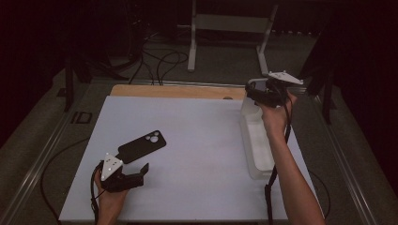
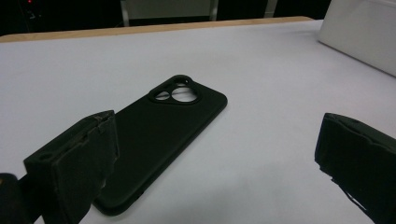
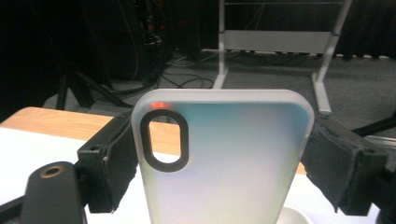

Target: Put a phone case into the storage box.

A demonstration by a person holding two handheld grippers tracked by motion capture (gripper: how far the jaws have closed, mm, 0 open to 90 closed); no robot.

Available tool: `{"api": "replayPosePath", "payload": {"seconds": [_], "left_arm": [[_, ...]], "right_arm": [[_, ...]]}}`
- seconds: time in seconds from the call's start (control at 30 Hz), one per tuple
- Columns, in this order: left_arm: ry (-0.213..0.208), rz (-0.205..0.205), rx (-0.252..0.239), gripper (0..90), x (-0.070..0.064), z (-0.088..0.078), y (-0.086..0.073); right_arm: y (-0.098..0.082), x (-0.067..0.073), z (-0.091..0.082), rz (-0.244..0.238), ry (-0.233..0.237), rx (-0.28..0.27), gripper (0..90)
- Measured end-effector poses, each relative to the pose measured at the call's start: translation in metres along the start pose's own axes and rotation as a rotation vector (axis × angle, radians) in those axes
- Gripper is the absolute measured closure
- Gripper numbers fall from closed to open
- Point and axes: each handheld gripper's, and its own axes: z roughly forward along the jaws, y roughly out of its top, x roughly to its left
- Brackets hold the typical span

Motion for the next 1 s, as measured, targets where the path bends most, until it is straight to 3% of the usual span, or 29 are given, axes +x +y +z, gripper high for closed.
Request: {"api": "replayPosePath", "payload": {"seconds": [0.4, 1.0], "left_arm": [[0.0, 0.002, 0.001, 0.1, 0.0, 0.0, 0.0], [-0.001, 0.0, -0.001, 0.1, 0.0, 0.0, 0.0]], "right_arm": [[-0.008, -0.017, 0.01, 0.01, -0.07, 0.036, 16.4], [-0.035, -0.024, 0.038, 0.021, -0.105, 0.137, 16.4]]}}
